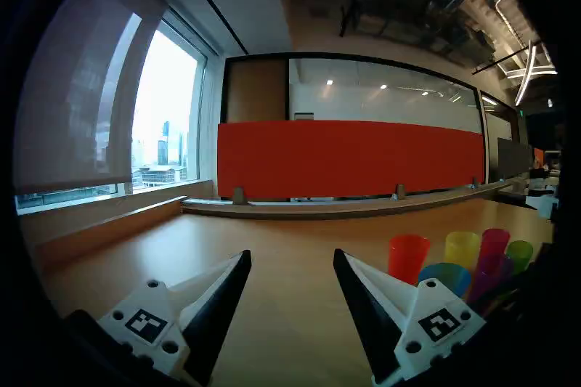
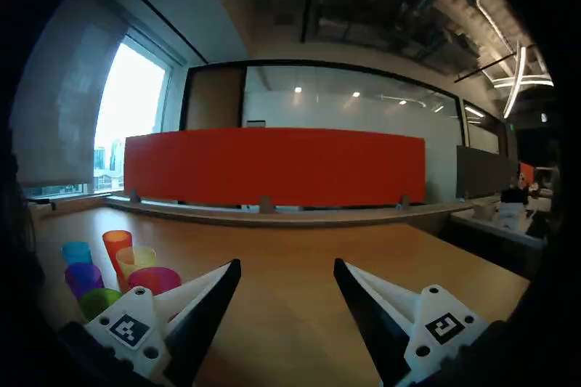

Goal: Pour water

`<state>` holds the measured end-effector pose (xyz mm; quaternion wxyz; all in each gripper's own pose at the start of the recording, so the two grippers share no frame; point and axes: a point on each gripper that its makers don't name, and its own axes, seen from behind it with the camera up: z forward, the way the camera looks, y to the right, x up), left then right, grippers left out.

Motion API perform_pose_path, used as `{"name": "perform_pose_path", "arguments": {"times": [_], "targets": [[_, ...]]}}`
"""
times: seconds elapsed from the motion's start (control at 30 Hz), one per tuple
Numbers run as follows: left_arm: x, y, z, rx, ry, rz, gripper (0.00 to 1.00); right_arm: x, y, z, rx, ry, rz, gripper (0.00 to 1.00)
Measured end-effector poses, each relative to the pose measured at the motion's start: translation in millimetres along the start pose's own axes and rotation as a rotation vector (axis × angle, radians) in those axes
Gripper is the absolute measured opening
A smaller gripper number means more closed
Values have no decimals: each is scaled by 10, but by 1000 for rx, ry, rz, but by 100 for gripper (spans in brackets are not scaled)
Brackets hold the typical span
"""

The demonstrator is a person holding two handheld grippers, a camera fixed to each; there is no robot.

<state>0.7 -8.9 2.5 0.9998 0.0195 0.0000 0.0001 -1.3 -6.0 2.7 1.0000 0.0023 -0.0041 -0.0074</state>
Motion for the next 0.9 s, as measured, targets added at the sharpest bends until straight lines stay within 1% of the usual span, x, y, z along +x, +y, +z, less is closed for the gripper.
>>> {"name": "perform_pose_path", "arguments": {"times": [0.27, 0.9], "targets": [[-2, -2, -1, 0, 0, 0, 83, 11, 55, -27, -13, 8, 10, 99], [-1, -12, -5, 0, 0, 0, 83, 12, 42, -20, -4, 7, 14, 99]]}}
